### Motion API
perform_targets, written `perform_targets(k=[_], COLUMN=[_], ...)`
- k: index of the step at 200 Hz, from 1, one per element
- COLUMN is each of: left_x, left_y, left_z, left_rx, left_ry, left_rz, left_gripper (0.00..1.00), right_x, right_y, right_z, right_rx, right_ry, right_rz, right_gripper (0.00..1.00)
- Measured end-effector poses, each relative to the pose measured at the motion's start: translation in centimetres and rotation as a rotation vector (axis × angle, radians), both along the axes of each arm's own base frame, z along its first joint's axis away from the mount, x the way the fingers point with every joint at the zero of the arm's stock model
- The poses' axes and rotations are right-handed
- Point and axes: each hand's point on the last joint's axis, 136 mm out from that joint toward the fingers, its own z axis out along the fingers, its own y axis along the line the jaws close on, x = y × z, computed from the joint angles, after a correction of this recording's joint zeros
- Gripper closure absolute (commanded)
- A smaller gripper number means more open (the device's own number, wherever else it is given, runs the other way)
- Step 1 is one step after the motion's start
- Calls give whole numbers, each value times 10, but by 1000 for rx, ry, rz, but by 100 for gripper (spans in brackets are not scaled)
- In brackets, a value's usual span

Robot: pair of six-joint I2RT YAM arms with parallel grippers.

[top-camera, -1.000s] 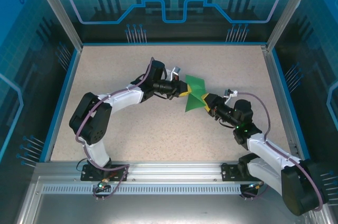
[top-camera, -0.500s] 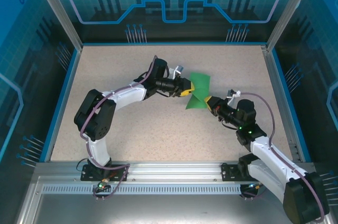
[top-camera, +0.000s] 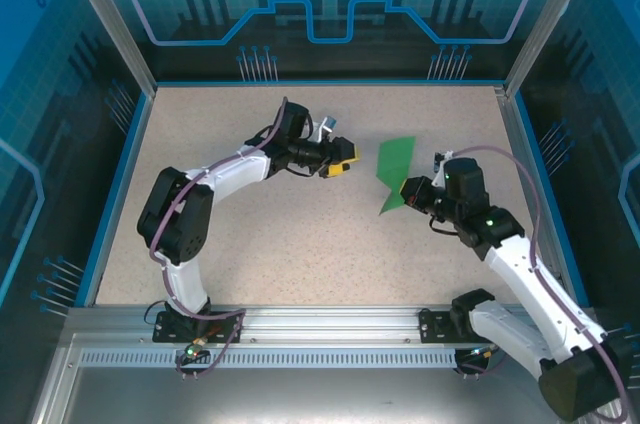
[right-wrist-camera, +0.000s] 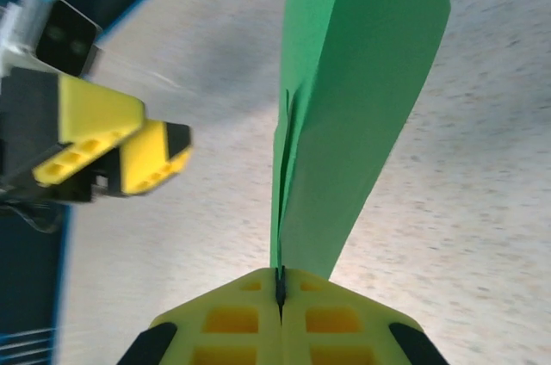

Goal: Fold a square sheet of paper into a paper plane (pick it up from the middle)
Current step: Turn over the paper at the center of the table.

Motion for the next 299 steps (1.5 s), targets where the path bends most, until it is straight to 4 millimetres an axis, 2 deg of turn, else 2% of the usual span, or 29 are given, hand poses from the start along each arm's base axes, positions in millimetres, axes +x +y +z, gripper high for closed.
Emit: perform_targets(k=[51,78,114,142,189,210,233,269,299], left_x=[7,10,30,45,50,51,51,49,44], left_y=[20,30,61,86,96,100,103,103,104], left_z=[-18,-23,-26,-23,-17,-16,-22,-40,-44], left_rx=[111,137,172,216,231,239,248,272,285], left_ry=[26,44,51,23,19,9,33,75,88], left_rz=[66,95,173,230,236,232,232,217,206], left_gripper=[40,39,38,38,38,38,38,37,37], right_x=[2,8,12,14,4,-1,-7,-13,-21], right_y=[11,21,36,63,111,130,151,174,185], right_z=[-13,-22,-44,-63,-103,-118,-135,-156,-165], right_rx=[-595,-841,-1080,-1193,-1222,-1167,-1067,-937,-829], right_ry=[113,150,207,229,243,246,236,228,217], right_rz=[109,158,234,315,447,490,531,576,605], right_gripper=[94,93,91,89,82,80,77,65,55])
